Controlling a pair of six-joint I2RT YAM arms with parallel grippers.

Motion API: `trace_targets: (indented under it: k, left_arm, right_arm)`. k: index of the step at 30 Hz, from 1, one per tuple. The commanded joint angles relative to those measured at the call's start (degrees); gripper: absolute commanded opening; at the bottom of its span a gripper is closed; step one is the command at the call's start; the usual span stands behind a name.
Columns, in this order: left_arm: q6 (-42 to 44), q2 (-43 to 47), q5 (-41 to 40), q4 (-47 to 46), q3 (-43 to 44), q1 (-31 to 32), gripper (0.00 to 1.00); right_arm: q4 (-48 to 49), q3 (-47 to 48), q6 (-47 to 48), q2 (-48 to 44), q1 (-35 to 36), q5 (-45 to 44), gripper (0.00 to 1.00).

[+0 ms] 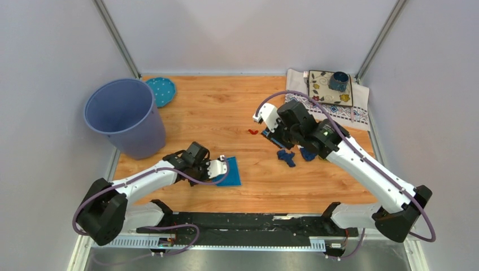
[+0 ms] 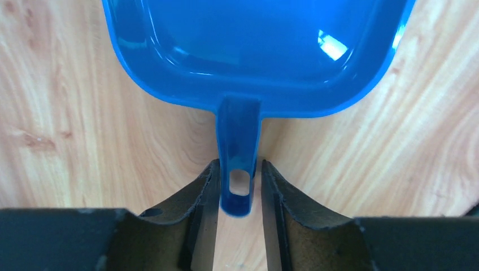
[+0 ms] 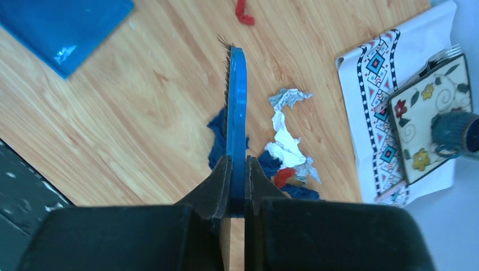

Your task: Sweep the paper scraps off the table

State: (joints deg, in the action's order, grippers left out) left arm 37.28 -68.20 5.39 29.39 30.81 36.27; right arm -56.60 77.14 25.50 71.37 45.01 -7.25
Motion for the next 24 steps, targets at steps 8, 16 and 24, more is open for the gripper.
trace_targets:
  k: [8,16,24]
  left_arm:
    - [1.0,4.8,6.0,15.0,0.0,-0.6,0.51]
    - [1.4,10.3,13.9,9.6,-5.9,-3.6,0.56]
    - [-2.3,7.9,12.3,3.8,-7.6,-3.8,0.56]
  right_arm:
    - [10.2,6.3,-44.1,8.0,-11.1,13.1,0.0]
    - [15.4,17.4,-52.5,26.3,-14.5,25.9,0.0]
    - [17.1,20.2,-56.5,37.4,-22.9,29.0,0.0]
